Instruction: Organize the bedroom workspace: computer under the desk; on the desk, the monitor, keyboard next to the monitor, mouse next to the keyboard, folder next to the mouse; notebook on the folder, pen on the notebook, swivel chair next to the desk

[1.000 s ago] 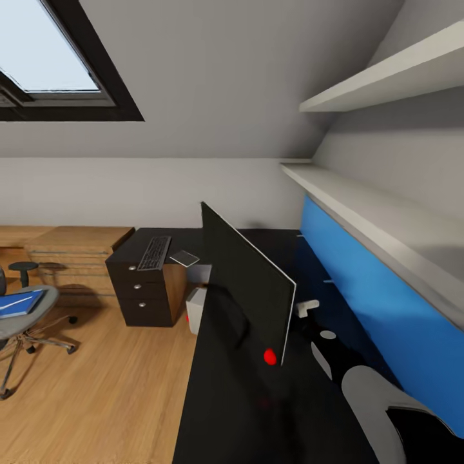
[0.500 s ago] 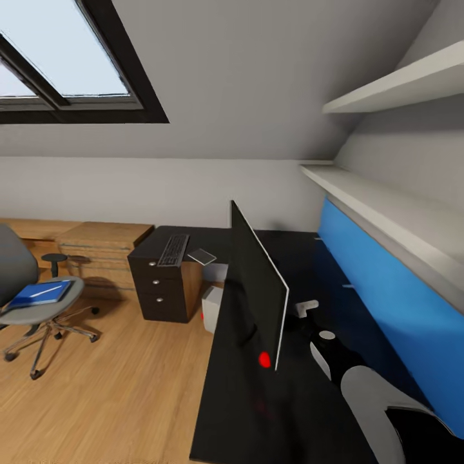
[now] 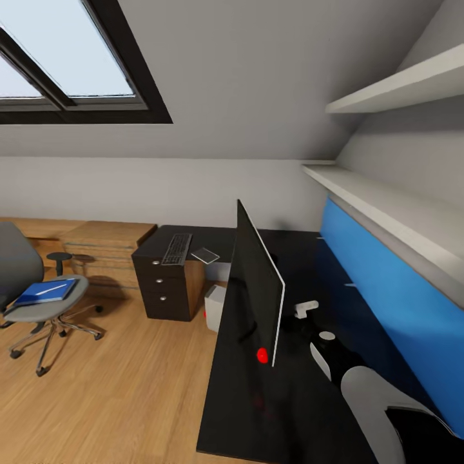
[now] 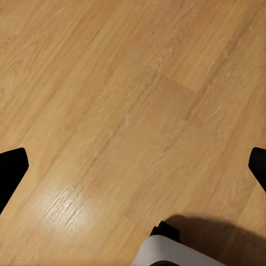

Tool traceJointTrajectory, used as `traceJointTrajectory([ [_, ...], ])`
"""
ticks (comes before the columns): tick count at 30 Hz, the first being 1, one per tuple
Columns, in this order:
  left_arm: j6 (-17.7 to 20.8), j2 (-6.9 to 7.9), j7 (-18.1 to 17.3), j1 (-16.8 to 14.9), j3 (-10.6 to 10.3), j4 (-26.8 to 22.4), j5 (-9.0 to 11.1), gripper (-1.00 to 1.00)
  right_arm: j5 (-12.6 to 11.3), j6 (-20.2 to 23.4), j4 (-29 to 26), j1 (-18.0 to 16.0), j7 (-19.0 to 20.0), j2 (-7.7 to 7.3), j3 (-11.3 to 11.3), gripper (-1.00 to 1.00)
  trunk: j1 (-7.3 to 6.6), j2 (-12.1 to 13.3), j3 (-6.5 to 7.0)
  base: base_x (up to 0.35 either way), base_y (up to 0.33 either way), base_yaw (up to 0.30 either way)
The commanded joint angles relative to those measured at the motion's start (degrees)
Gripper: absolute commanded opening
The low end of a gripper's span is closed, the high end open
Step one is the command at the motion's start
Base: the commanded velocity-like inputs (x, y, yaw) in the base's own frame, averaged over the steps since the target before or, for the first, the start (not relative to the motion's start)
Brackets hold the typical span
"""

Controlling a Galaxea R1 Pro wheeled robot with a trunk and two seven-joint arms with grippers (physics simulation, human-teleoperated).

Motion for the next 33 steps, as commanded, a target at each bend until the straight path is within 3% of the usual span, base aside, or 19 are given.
traceJointTrajectory([
  [1,-0.24,0.02,-0.02,-0.05,-0.13,0.05,0.59,1.0,0.55,-0.26,0.22,-0.05,0.36,0.03,-0.39,1.0,0.03,-0.1,-0.11,-0.001,0.001,0.094],
  [11,-0.24,-0.07,-0.02,-0.05,-0.13,0.05,0.53,1.0,0.41,-0.31,0.45,-0.05,0.35,-0.08,-0.54,1.0,0.03,-0.1,-0.11,0.0,0.0,0.214],
  [22,-0.24,-0.06,-0.02,-0.05,-0.13,0.05,0.5,1.0,0.41,-0.4,0.42,-0.06,0.26,-0.11,-0.57,1.0,0.03,-0.1,-0.11,0.0,0.0,0.057],
  [33,-0.24,-0.06,-0.02,-0.05,-0.13,0.05,0.5,1.0,0.41,-0.4,0.49,-0.05,0.21,-0.07,-0.57,1.0,0.03,-0.1,-0.11,0.0,0.0,0.249],
])
